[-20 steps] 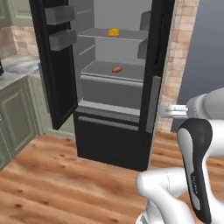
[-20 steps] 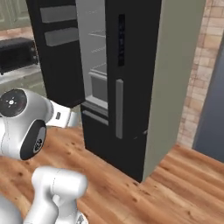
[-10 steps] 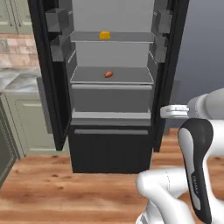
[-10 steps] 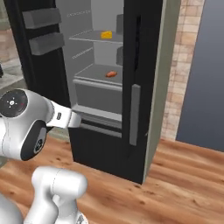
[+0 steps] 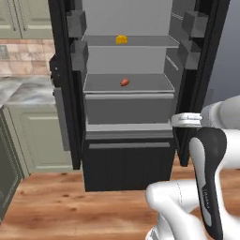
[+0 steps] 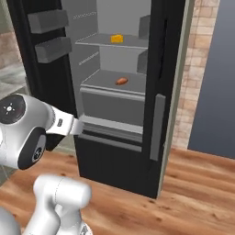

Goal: Take the cheese, fish, and sweet potato from the fridge and place them on the plate on the dining counter to create an appetizer plate.

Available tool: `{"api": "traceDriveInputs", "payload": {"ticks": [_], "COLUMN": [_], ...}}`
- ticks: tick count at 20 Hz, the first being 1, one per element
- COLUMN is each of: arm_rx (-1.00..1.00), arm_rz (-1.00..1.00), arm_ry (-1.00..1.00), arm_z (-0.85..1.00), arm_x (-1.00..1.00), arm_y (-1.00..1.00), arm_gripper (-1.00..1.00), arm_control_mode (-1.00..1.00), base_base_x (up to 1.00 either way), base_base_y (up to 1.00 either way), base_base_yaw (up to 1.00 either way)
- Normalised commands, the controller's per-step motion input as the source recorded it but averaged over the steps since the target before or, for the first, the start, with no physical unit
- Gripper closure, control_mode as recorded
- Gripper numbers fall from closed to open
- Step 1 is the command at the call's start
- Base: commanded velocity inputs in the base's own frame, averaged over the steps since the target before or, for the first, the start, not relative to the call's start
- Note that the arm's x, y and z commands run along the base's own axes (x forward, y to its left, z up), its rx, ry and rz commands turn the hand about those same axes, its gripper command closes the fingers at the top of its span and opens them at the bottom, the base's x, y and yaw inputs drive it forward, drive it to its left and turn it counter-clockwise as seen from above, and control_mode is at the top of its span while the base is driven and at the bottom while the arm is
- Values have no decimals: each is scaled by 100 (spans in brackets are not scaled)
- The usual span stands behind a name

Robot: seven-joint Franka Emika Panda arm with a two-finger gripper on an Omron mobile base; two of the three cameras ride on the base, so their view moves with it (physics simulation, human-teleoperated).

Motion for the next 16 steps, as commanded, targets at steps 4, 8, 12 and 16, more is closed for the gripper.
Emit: {"api": "traceDriveInputs", "payload": {"ticks": [4, 8, 12, 16], "arm_rx": [0, 0, 0, 0], "arm_rz": [0, 0, 0, 0], "arm_ry": [0, 0, 0, 0], "arm_z": [0, 0, 0, 0], "arm_x": [0, 0, 0, 0], "arm_y": [0, 0, 0, 0], "arm_gripper": [-100, -100, -100, -100], "arm_control_mode": [100, 100, 100, 100], "base_base_x": [88, 100, 87, 34], "base_base_y": [-8, 14, 29, 46], "base_base_yaw": [-1, -8, -14, -23]}}
